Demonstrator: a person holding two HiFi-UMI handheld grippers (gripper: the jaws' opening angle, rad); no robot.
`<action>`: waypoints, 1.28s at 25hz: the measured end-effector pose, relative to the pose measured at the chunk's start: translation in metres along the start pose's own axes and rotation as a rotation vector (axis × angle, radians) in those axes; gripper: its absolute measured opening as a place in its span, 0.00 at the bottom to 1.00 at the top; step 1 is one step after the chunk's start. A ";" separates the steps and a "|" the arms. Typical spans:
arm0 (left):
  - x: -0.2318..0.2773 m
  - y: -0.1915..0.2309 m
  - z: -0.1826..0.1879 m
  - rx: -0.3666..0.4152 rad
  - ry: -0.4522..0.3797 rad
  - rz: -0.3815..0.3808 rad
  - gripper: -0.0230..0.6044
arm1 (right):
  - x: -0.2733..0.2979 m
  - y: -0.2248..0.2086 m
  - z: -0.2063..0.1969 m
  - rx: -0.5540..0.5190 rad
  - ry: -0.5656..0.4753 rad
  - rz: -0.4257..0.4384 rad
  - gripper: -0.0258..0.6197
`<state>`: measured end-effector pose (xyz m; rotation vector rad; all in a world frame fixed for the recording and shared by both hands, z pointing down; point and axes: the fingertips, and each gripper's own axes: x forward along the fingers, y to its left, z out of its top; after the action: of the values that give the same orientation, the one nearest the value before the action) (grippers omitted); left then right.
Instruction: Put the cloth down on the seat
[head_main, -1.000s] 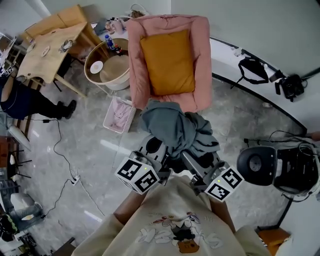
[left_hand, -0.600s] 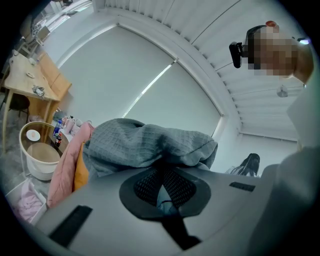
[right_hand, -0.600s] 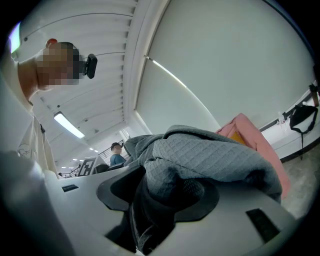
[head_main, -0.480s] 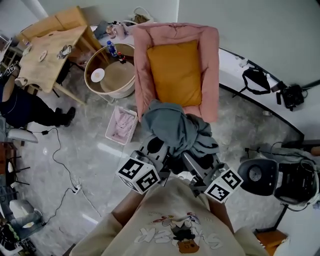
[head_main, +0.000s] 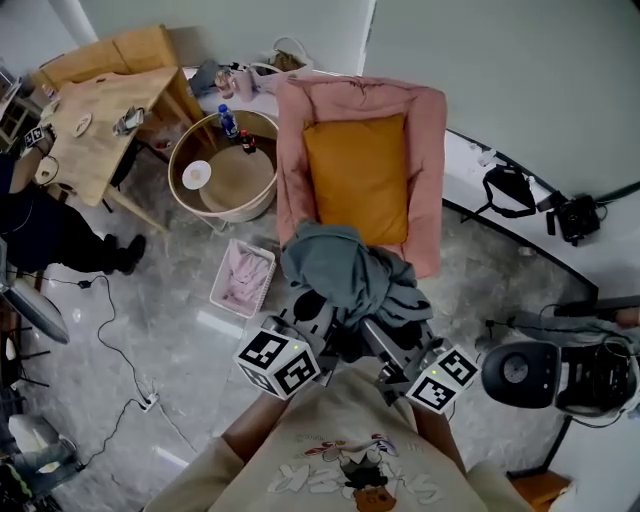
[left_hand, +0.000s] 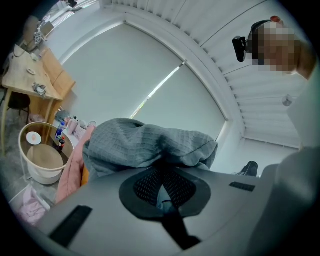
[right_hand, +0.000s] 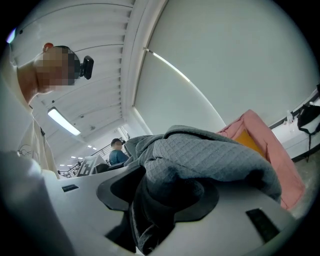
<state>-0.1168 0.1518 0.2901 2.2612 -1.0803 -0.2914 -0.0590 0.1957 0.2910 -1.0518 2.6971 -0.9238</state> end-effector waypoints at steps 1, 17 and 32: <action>0.000 0.006 0.002 -0.006 0.000 0.003 0.02 | 0.006 0.000 -0.001 0.001 0.008 0.001 0.38; 0.028 0.043 0.021 -0.032 -0.015 0.033 0.02 | 0.048 -0.026 0.015 0.012 0.023 0.017 0.38; 0.198 0.090 0.054 -0.009 0.011 0.114 0.02 | 0.107 -0.170 0.109 0.062 0.035 0.070 0.38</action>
<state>-0.0695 -0.0658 0.3146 2.1809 -1.1949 -0.2355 -0.0081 -0.0263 0.3134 -0.9321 2.6954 -1.0151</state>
